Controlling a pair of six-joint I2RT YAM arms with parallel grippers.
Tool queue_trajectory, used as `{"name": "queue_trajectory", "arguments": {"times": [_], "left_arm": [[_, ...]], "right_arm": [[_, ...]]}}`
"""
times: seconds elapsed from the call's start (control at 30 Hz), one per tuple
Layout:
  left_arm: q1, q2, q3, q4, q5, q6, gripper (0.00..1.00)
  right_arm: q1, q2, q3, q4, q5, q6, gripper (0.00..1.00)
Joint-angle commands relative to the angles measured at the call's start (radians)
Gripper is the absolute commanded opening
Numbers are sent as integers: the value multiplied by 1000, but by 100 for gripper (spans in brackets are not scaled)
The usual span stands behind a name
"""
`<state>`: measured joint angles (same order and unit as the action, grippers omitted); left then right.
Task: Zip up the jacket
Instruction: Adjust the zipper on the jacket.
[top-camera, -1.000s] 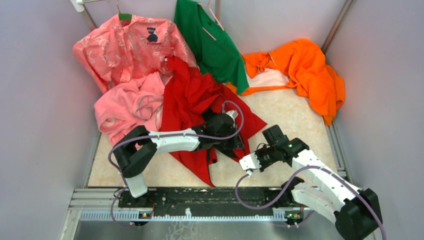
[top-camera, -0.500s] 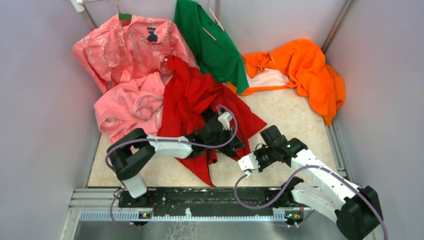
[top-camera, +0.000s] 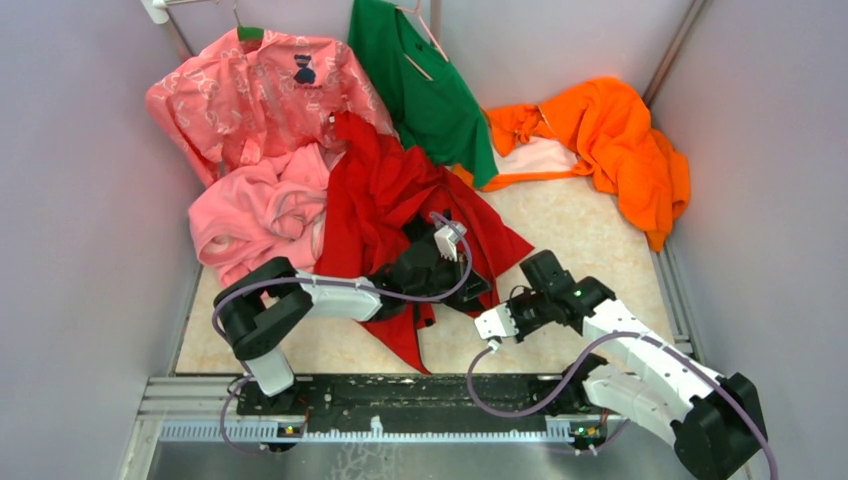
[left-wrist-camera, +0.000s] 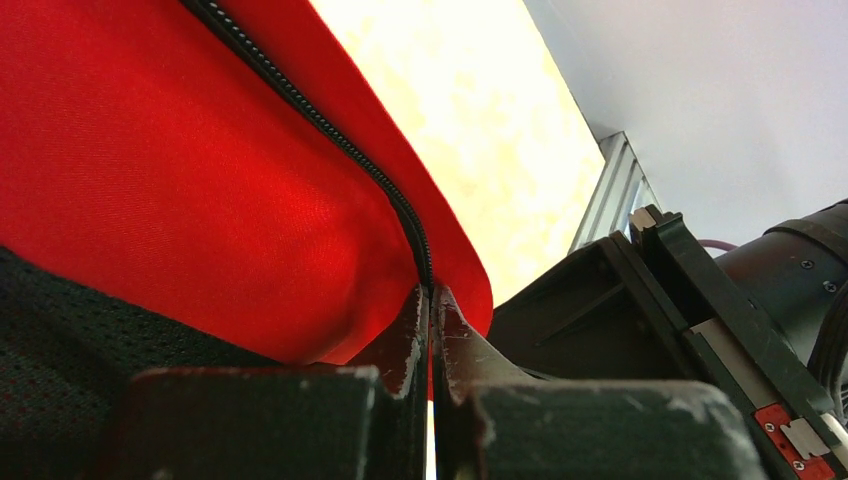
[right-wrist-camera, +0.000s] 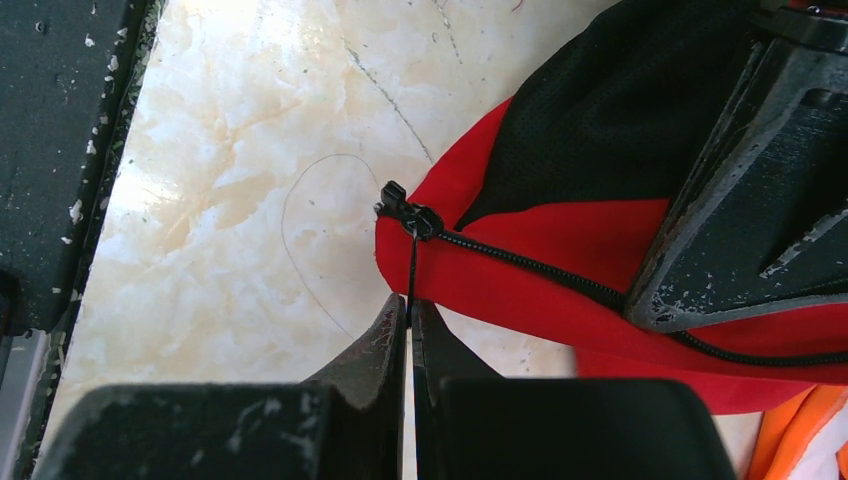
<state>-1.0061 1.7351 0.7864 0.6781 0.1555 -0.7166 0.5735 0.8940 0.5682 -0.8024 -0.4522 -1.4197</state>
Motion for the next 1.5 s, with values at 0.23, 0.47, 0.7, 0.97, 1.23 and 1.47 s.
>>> {"name": "queue_trajectory", "arguments": {"times": [0.23,0.47,0.7,0.97,1.23,1.47], "left_arm": [[14,5,-47,232,-93,49,0],[14,38,-43,261,-105,73,0],[12,58,-51,340,-131,119,0],[12,47,-98,472,-203,160,0],[12,65,-124,569,-213,143,0],[12,58,-170,587,-113,119,0]], "right_arm": [[17,-33,30,-9,-4,109,0],[17,-35,129,-57,81,182,0],[29,84,234,-180,104,172,0],[88,105,193,-204,183,231,0],[187,98,102,-154,259,300,0],[187,31,144,-82,370,349,0]]}}
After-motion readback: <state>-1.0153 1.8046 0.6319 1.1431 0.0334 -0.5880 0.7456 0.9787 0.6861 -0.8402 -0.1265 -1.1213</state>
